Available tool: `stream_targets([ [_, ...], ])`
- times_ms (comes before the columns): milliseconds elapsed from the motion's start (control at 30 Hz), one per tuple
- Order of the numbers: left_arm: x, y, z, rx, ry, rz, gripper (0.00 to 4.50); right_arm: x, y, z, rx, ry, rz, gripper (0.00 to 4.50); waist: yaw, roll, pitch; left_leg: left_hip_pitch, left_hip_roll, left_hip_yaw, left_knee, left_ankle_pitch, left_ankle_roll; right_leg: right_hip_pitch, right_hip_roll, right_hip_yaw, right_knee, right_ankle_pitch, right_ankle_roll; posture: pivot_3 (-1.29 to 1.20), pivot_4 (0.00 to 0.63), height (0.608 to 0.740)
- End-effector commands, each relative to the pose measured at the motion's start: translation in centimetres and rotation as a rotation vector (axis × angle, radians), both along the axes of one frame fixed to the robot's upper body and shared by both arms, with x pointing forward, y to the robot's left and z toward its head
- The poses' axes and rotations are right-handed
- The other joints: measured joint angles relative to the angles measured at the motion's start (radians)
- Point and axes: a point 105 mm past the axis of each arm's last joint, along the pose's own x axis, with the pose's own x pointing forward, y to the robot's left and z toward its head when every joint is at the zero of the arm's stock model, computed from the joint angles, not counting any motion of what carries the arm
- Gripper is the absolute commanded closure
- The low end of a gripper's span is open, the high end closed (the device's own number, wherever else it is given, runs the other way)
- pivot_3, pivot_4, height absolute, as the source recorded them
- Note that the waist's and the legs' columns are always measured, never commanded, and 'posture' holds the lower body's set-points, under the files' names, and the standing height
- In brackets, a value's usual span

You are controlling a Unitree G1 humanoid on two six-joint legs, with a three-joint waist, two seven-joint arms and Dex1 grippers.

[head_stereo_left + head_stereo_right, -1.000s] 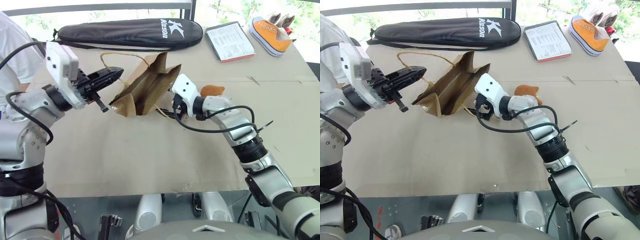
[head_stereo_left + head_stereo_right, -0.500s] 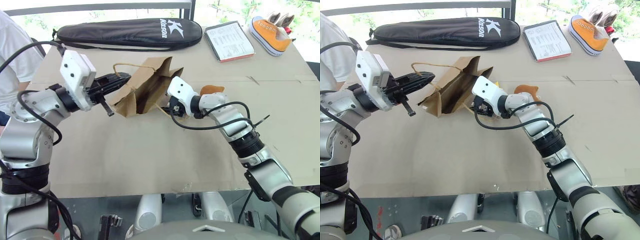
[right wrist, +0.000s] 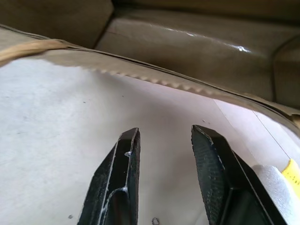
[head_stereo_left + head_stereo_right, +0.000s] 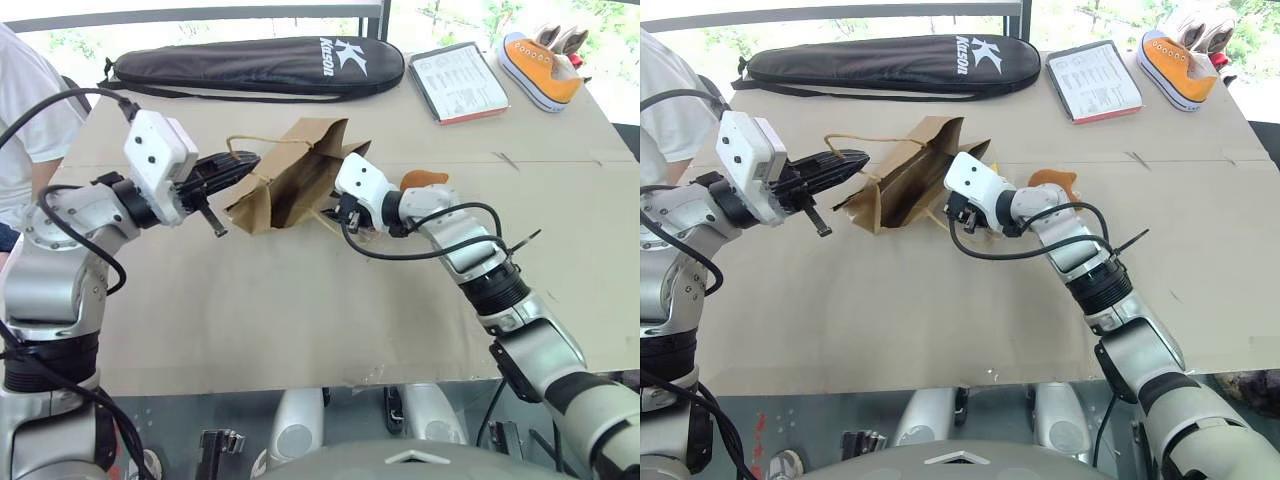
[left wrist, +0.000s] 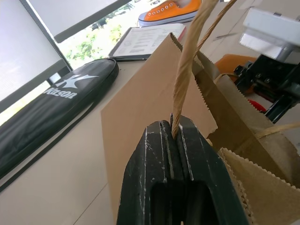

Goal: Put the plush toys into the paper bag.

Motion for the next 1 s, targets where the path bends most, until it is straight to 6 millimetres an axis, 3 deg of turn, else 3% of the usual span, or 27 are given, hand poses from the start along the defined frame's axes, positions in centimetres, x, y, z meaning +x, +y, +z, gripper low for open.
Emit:
stream_targets([
  [33, -0.1, 0.0, 0.3, 0.014, -0.030, 0.003, 4.50, -0.8, -0.1, 2.6, 0.036, -0.060, 0.036, 1.43, 0.000, 0.000, 0.000, 0.000, 0.000, 0.000, 0.000, 0.000, 0.000, 0.000, 0.000, 0.000, 0.000, 0.000, 0.000, 0.00, 0.150, 0.740],
  [67, -0.1, -0.1, 0.3, 0.014, -0.029, 0.003, 4.50, -0.9, -0.2, 2.8, 0.036, -0.059, 0.038, 0.97, 0.000, 0.000, 0.000, 0.000, 0.000, 0.000, 0.000, 0.000, 0.000, 0.000, 0.000, 0.000, 0.000, 0.000, 0.000, 0.00, 0.150, 0.740],
  [233, 0.2, -0.5, 0.3, 0.017, -0.032, 0.001, 4.50, -2.1, -1.2, 3.7, 0.010, -0.053, 0.071, 0.97, 0.001, 0.000, 0.000, 0.000, 0.000, 0.000, 0.000, 0.000, 0.000, 0.000, 0.000, 0.000, 0.000, 0.000, 0.000, 0.00, 0.150, 0.740],
  [467, 0.2, -1.5, 0.2, 0.044, -0.052, -0.036, 4.50, -1.7, -1.9, 4.2, -0.043, -0.113, 0.043, 0.97, 0.001, 0.000, 0.000, 0.000, 0.000, 0.000, 0.000, 0.000, 0.000, 0.000, 0.000, 0.000, 0.000, 0.000, 0.000, 0.00, 0.150, 0.740],
  [933, -0.3, -3.1, 0.0, 0.077, -0.089, -0.103, 4.50, -0.6, -2.1, 1.9, -0.164, -0.156, 0.026, 0.97, 0.001, 0.000, 0.000, 0.000, 0.000, 0.001, 0.000, 0.000, 0.000, 0.000, 0.000, 0.000, 0.000, 0.000, 0.000, 0.00, 0.150, 0.740],
  [1000, -0.3, -2.9, -0.1, 0.074, -0.084, -0.092, 4.50, -0.5, -2.2, 2.1, -0.150, -0.155, 0.020, 1.50, 0.001, 0.000, 0.000, 0.000, 0.000, 0.000, 0.000, 0.000, 0.000, 0.000, 0.000, 0.000, 0.000, 0.000, 0.000, 0.00, 0.150, 0.740],
])
